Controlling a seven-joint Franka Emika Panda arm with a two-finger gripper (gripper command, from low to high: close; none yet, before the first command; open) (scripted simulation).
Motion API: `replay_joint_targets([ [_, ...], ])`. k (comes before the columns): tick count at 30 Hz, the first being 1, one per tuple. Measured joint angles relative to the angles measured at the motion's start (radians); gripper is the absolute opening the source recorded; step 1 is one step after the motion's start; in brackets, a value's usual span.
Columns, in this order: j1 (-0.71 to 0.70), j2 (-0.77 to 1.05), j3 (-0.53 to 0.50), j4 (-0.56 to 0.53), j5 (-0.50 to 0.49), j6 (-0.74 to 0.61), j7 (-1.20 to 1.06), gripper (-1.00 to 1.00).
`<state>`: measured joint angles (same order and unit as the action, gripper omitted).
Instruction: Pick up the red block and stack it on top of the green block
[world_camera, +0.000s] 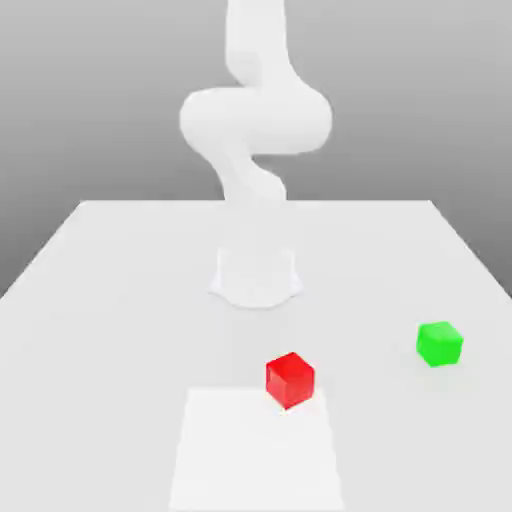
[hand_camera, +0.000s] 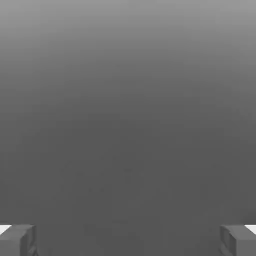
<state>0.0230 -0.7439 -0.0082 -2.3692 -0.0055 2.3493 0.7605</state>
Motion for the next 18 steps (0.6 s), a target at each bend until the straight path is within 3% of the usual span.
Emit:
replay_joint_targets([
  [14,0.138,0.402,-0.045,-0.478,-0.021,0.343,-0.294,0.0],
  [18,0.177,0.618,-0.05,-0.593,-0.013,0.515,-0.389,0.0],
])
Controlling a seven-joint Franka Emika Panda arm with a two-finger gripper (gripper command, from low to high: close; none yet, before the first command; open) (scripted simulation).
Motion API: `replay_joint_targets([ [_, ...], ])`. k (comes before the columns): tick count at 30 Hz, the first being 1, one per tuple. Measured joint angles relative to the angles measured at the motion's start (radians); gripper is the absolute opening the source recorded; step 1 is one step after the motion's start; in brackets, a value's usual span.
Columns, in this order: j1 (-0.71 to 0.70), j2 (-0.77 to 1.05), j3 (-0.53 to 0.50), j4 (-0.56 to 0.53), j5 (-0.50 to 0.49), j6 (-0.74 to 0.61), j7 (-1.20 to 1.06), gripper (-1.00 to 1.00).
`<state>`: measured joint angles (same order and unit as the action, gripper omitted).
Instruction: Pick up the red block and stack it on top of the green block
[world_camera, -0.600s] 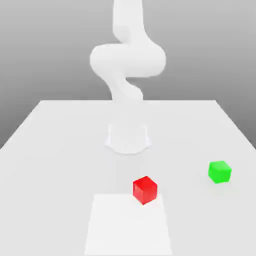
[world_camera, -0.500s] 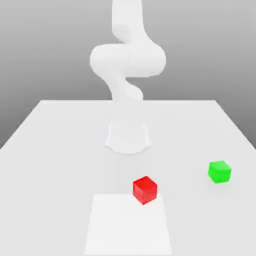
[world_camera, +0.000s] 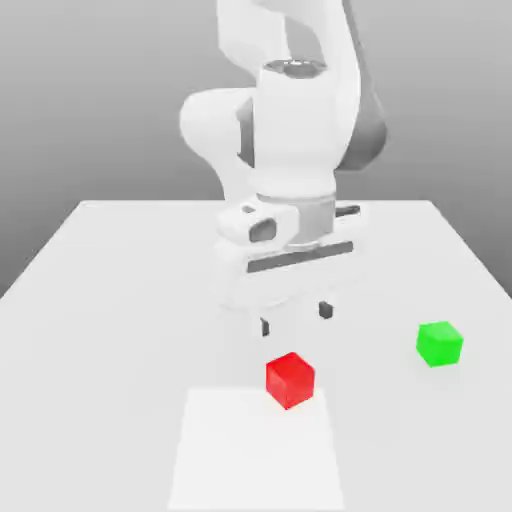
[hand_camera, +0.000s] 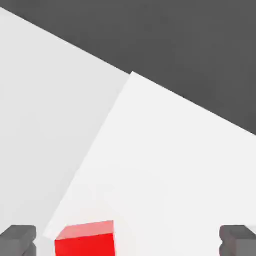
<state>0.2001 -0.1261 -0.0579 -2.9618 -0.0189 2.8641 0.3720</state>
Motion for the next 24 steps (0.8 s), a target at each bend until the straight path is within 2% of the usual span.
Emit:
replay_joint_targets([
  [6,-0.017,0.248,0.039,0.011,0.054,0.208,-0.053,0.0],
  [7,-0.023,0.276,0.046,0.015,0.057,0.233,-0.055,-1.0],
  [14,-0.028,0.28,0.05,0.015,0.052,0.235,-0.051,-1.0],
  [22,-0.024,0.015,0.033,-0.022,0.01,0.008,-0.021,-1.0],
  [24,0.02,-0.021,0.054,-0.015,0.014,-0.035,-0.062,-1.0],
])
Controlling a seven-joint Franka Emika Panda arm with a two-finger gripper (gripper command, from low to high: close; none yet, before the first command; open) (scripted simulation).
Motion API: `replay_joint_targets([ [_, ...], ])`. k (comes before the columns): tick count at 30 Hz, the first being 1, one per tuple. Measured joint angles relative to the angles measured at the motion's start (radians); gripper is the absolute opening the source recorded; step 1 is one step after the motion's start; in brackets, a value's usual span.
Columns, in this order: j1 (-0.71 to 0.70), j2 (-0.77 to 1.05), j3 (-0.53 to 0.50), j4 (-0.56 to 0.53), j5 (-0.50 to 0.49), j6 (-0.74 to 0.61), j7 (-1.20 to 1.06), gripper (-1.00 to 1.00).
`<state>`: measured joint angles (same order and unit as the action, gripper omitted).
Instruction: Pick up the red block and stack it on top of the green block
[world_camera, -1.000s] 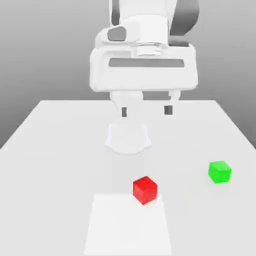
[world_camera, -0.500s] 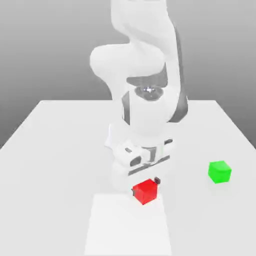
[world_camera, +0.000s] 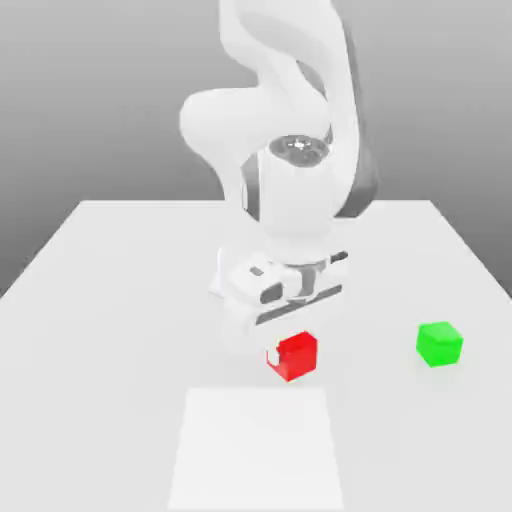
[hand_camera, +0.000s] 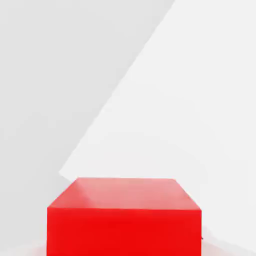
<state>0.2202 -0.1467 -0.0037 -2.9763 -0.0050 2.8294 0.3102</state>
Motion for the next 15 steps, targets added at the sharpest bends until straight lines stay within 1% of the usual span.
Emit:
replay_joint_targets([
  [12,0.45,-0.03,0.227,0.114,0.091,-0.143,-0.446,-1.0],
  [15,0.488,0.049,0.262,0.135,0.062,-0.085,-0.474,-1.0],
])
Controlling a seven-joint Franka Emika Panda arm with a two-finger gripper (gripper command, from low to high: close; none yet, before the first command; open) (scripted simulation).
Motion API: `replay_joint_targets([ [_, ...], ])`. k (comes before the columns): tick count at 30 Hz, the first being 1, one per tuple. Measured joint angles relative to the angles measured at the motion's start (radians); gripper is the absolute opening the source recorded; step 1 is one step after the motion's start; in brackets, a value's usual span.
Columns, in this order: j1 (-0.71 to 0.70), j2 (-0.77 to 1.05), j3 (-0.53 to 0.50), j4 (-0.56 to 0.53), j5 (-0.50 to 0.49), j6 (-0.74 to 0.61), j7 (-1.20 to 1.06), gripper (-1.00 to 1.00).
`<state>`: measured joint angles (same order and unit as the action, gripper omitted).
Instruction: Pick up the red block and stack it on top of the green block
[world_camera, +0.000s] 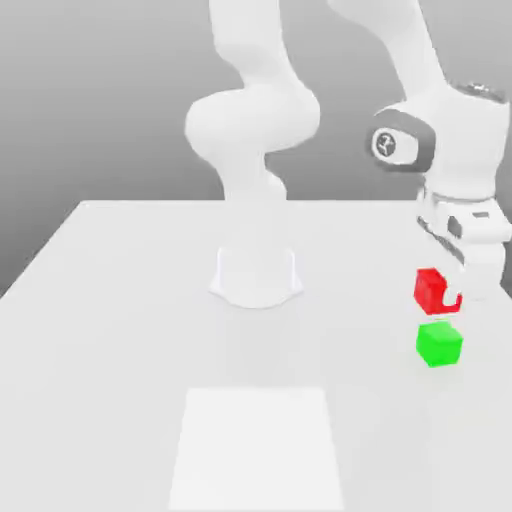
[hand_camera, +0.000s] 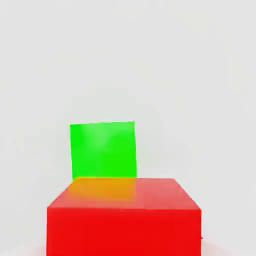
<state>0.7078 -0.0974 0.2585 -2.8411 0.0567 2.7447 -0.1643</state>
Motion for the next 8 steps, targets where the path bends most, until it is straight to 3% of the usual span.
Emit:
replay_joint_targets([
  [4,-0.002,0.141,-0.015,0.008,-0.107,0.129,0.069,-1.0],
  [5,0.002,0.165,-0.023,0.009,-0.129,0.151,0.084,1.0],
  [8,0.002,0.165,-0.023,0.009,-0.129,0.151,0.084,1.0],
])
